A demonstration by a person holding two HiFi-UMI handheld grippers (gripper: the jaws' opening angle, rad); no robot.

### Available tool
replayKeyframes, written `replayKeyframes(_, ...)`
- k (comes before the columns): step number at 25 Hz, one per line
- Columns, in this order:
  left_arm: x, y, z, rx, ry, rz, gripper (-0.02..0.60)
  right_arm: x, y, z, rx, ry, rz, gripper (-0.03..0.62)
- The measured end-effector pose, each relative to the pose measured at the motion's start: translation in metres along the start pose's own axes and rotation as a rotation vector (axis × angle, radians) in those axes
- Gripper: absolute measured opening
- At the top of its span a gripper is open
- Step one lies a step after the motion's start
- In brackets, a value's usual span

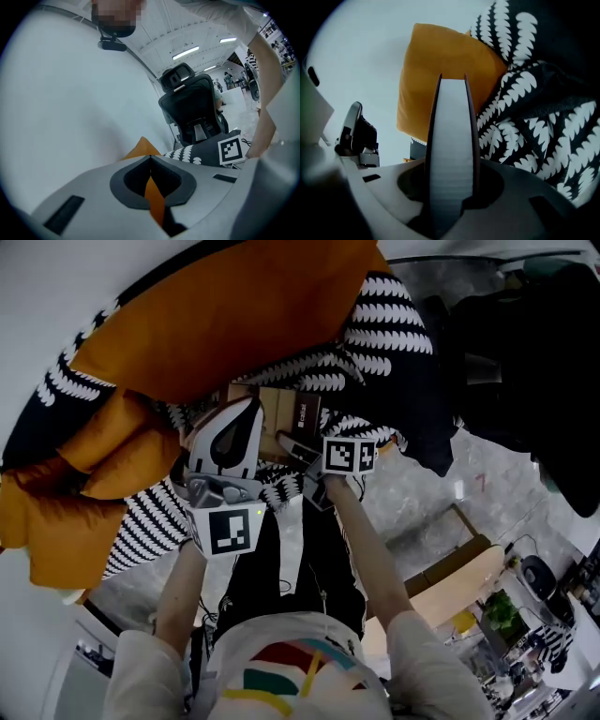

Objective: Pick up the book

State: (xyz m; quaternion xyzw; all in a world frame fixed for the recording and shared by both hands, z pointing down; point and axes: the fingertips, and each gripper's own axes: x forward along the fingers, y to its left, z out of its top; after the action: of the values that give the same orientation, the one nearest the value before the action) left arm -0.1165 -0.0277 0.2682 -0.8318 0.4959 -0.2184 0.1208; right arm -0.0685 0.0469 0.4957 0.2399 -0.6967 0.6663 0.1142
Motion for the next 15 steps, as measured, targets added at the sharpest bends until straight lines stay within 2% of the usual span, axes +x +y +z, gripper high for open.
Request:
replayKeyframes(5,-0.018,0.021,0.052,-0.016,-0.058,0.037,0.006,-0.043,0.057,0.016,-0.132,-0.084,-0.035,0.155)
replayKeyframes(10,-0.035,0.038,0.113,-0.08,-0.108,0.067,0.006,-0.109,0.139,0.045,-0.272,-0.247,-0.066,0.155)
replayKeyframes(13,-0.059,0.041,0.146,-0.104,-0.11,0.068,0.006,-0.154,0.188,0.042,-0.341,-0.348,-0.094,0.155)
replayKeyframes(15,-0.074,0.044,0.167,-0.118,-0.126,0.074,0.006,-0.182,0.222,0.041,-0.377,-0.431,-0.078,0.155)
